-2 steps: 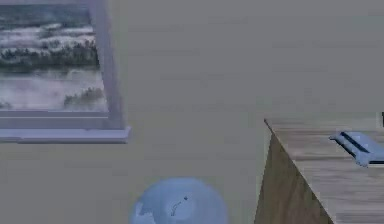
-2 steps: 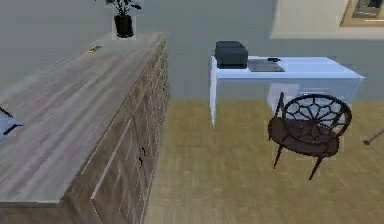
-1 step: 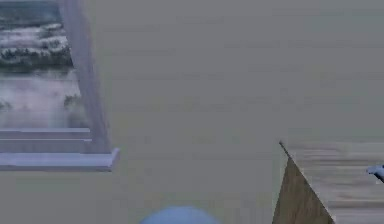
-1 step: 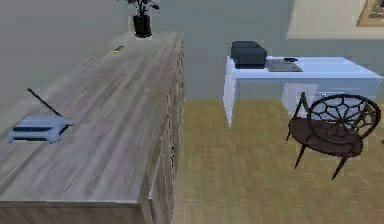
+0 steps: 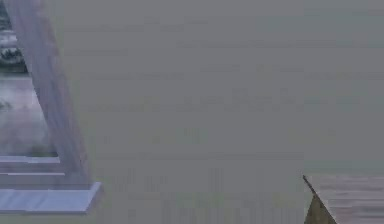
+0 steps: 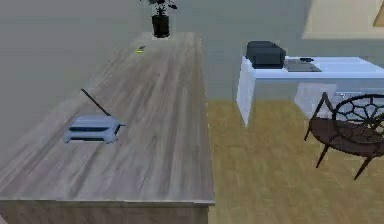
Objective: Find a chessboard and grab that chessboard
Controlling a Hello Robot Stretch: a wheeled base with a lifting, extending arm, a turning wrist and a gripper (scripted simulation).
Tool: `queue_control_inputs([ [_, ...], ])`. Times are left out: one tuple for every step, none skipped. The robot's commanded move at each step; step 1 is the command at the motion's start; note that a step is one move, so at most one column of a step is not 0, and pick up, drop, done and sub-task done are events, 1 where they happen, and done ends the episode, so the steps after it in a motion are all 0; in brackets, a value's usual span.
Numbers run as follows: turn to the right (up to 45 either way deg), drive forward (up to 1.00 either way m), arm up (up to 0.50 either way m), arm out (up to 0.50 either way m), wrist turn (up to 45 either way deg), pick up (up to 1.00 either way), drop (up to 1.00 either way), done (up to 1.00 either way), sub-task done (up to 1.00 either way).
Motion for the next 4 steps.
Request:
queue_control_inputs([
  [-45.0, 0.00, 0.00, 0.00, 0.0, 0.00, 0.00, 0.00, 0.00],
  [-45.0, 0.00, 0.00, 0.00, 0.0, 0.00, 0.00, 0.00, 0.00],
  [-45.0, 0.00, 0.00, 0.00, 0.0, 0.00, 0.00, 0.00, 0.00],
  [-15.0, 0.00, 0.00, 0.00, 0.0, 0.00, 0.00, 0.00, 0.00],
])
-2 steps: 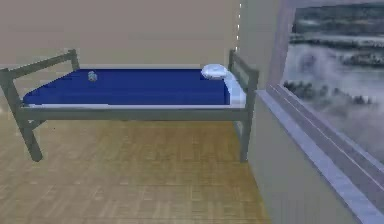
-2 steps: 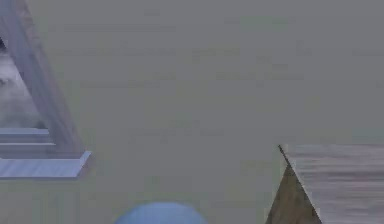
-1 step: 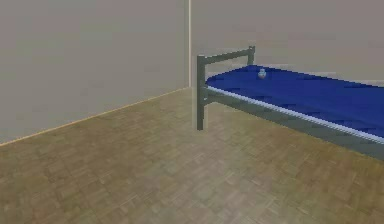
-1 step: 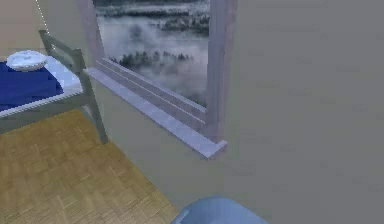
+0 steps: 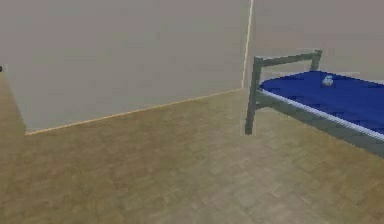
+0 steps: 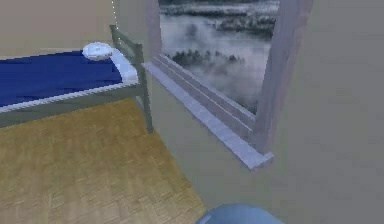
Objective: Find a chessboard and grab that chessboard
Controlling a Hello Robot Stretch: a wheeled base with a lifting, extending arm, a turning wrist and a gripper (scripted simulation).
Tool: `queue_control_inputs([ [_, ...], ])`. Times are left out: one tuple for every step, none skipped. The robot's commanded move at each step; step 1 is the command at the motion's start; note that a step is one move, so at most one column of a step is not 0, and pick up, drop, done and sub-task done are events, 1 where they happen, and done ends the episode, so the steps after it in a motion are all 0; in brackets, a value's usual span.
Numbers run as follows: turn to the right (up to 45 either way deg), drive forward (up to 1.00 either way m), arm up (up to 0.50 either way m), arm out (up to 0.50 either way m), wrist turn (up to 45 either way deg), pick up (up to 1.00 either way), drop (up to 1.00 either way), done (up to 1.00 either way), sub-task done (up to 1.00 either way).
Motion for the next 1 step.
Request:
queue_control_inputs([
  [0.0, 0.35, 0.00, 0.00, 0.0, 0.00, 0.00, 0.00, 0.00],
])
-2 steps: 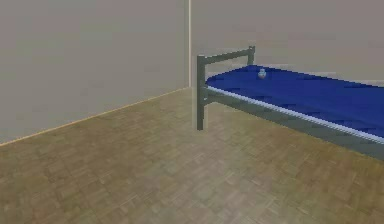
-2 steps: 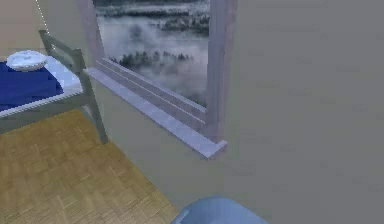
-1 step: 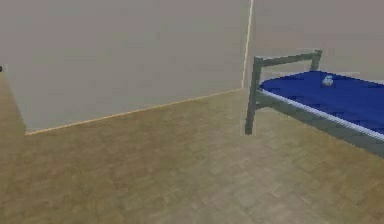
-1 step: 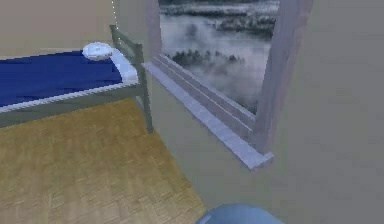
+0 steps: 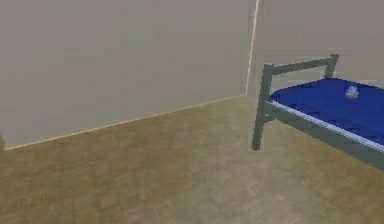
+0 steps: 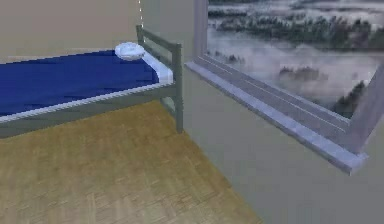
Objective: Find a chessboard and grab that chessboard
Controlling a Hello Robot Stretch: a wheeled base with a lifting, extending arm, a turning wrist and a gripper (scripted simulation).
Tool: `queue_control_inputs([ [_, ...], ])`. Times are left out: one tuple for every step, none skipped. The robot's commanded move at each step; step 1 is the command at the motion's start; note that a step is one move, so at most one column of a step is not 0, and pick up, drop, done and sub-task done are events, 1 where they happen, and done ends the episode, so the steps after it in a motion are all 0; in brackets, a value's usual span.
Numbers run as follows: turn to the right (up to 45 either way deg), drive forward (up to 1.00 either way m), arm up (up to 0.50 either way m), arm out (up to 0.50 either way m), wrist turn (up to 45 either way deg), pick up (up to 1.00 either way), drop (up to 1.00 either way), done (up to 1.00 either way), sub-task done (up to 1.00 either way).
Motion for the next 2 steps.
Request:
queue_control_inputs([
  [-45.0, 0.00, 0.00, 0.00, 0.0, 0.00, 0.00, 0.00, 0.00],
  [-27.0, 0.00, 0.00, 0.00, 0.0, 0.00, 0.00, 0.00, 0.00],
])
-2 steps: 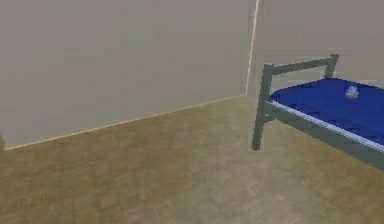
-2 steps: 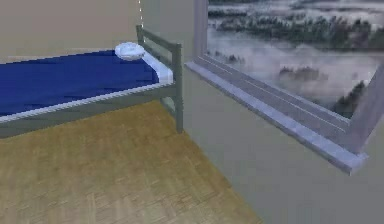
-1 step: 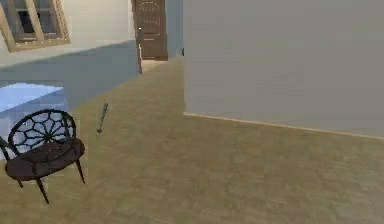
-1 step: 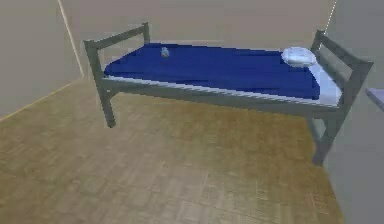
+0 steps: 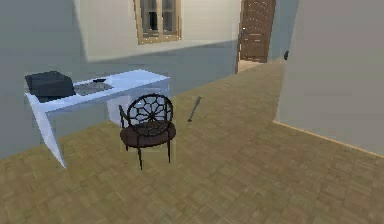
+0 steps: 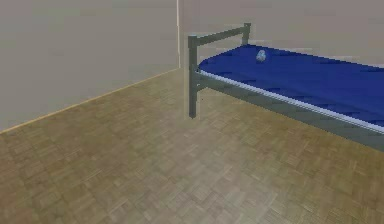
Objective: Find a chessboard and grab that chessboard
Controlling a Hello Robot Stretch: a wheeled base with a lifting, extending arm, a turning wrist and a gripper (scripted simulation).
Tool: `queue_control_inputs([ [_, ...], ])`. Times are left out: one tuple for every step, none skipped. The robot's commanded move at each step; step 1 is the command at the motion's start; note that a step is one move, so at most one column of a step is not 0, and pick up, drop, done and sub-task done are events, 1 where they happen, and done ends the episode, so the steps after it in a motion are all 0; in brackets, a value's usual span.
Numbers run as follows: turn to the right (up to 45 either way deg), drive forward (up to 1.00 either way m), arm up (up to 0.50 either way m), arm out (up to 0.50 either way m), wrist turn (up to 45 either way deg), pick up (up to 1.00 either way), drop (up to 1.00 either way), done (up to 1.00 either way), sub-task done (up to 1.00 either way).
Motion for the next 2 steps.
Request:
queue_control_inputs([
  [-3.0, 0.00, 0.00, 0.00, 0.0, 0.00, 0.00, 0.00, 0.00],
  [0.0, 0.40, 0.00, 0.00, 0.0, 0.00, 0.00, 0.00, 0.00],
])
